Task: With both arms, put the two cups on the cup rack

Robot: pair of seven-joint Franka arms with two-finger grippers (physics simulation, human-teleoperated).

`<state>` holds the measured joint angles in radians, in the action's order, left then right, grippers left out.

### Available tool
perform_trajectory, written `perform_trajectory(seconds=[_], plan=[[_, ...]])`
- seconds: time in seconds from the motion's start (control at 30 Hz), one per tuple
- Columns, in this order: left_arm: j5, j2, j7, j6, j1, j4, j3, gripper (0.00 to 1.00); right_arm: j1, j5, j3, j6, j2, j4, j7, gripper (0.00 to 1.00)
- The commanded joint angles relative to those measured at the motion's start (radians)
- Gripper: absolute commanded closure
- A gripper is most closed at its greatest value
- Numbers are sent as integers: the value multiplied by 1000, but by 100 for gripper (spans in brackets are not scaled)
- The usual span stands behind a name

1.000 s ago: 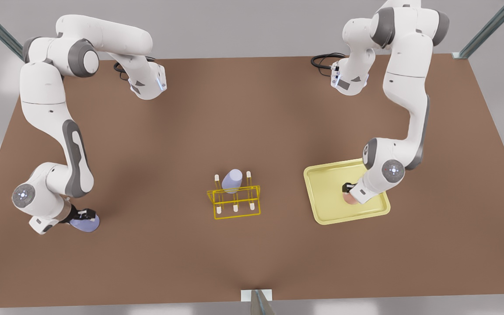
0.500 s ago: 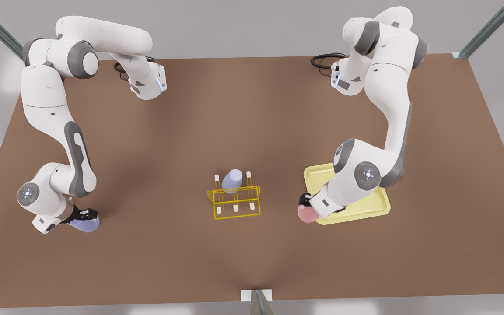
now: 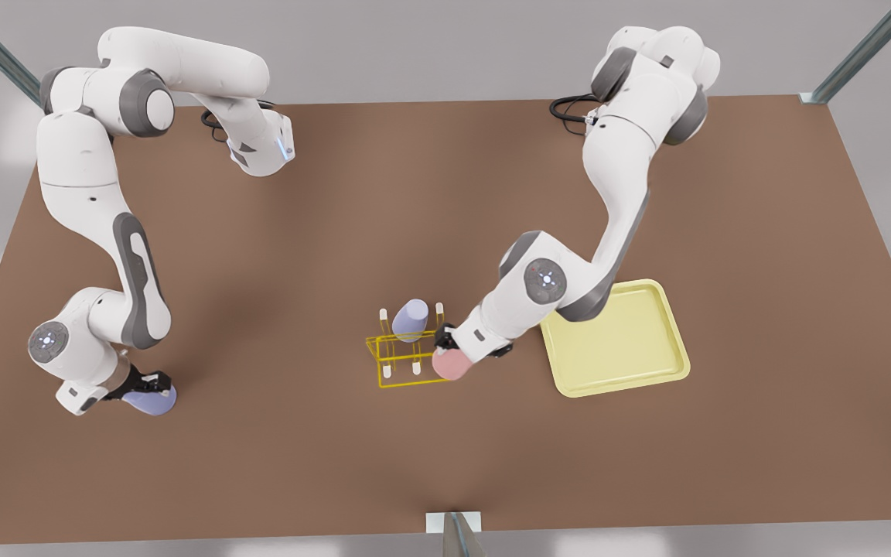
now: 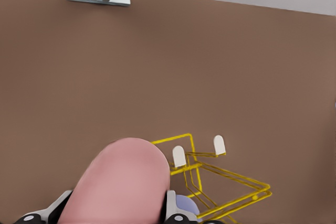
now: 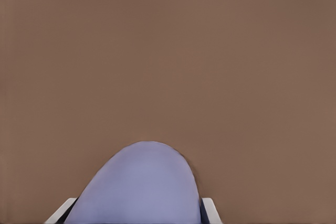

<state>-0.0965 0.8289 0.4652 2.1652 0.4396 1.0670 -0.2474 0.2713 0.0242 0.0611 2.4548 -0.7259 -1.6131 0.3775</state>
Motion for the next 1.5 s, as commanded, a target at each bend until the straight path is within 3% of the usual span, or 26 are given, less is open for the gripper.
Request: perform_trajectory(seconds=[0.0,0.13,0.17,0.4,0.47,0.53,0.6,0.63,0.67,0.7,0.77,1.03,1.47], plan=[[-2,5,228,41,7,2,0,19,0,-7,14,-8,8,1,20,13],[9,48,228,76,19,2,7,16,-1,-7,57,-30,33,1,21,13],[9,50,228,76,19,2,7,0,-1,-7,72,-30,34,1,21,13],[9,32,262,35,13,2,7,0,0,-30,223,-39,63,7,35,13],[175,-88,239,-326,-81,-4,4,0,-1,-30,270,-39,80,15,35,13],[187,-206,-28,-700,-197,-4,2,0,-4,-30,316,-37,77,22,37,13],[284,-275,-161,-832,-234,-4,-6,0,-6,-30,368,-37,68,33,43,13],[278,-365,-284,-800,-239,107,22,0,-8,-30,388,-37,65,36,43,13],[233,-600,-372,-572,-229,443,102,0,-8,-30,402,-37,63,44,43,13],[193,-688,-405,-542,-234,542,109,0,-12,-36,421,-37,62,52,41,13],[189,-634,-404,-597,-248,469,109,0,-37,-47,448,-37,62,79,43,13],[189,-602,-404,-596,-259,462,111,0,-201,-185,451,-37,17,193,37,13],[104,-545,-405,-570,-265,462,108,0,-253,-236,468,-131,-10,187,55,13]])
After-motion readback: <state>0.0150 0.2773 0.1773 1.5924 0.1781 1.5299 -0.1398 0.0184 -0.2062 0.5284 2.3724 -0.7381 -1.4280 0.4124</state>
